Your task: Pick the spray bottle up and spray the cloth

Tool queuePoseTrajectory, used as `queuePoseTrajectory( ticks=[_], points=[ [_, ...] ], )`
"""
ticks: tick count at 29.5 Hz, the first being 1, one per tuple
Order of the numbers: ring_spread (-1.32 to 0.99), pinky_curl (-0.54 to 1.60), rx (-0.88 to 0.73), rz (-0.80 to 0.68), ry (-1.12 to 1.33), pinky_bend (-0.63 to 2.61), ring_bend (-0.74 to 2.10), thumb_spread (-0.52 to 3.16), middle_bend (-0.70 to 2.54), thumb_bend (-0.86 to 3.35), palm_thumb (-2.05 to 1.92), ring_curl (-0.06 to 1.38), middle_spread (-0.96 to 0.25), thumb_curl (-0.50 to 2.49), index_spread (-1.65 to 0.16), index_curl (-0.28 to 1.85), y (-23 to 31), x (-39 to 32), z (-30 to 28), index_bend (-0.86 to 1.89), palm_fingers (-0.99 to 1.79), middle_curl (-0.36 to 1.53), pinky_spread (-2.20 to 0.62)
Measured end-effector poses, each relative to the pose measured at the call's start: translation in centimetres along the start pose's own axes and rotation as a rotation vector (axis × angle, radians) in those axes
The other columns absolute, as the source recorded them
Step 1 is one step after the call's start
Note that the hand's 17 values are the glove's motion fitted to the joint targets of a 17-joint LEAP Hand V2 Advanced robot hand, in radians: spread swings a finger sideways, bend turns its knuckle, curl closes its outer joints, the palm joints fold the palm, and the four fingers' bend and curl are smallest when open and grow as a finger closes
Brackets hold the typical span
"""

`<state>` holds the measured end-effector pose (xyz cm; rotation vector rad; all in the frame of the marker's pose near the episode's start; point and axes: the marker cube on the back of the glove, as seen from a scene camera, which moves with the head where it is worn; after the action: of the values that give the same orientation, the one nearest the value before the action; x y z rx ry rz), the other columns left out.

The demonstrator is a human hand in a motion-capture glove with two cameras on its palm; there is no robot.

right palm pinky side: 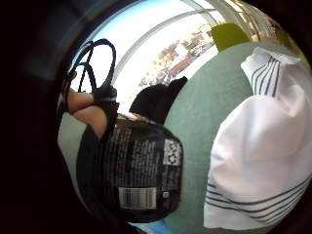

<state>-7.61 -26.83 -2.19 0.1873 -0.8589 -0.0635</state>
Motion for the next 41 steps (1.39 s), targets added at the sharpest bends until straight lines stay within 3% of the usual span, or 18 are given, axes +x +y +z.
queuePoseTrajectory(
  ticks=[11,41],
  points=[
    [-0.08,0.27,-0.005,-0.019,-0.027,0.13,0.5,0.98,0.43,-0.02,0.83,0.38,-0.1,0.53,-0.21,0.54,-0.9,2.6,5.6,0.2,1.14,0.48,0.03],
    [-0.1,0.22,-0.05,0.029,-0.024,0.13,0.44,1.01,0.41,-0.03,0.82,0.38,-0.1,0.49,-0.23,0.54,-0.2,3.3,6.1,0.2,1.09,0.48,0.04]
  ],
)
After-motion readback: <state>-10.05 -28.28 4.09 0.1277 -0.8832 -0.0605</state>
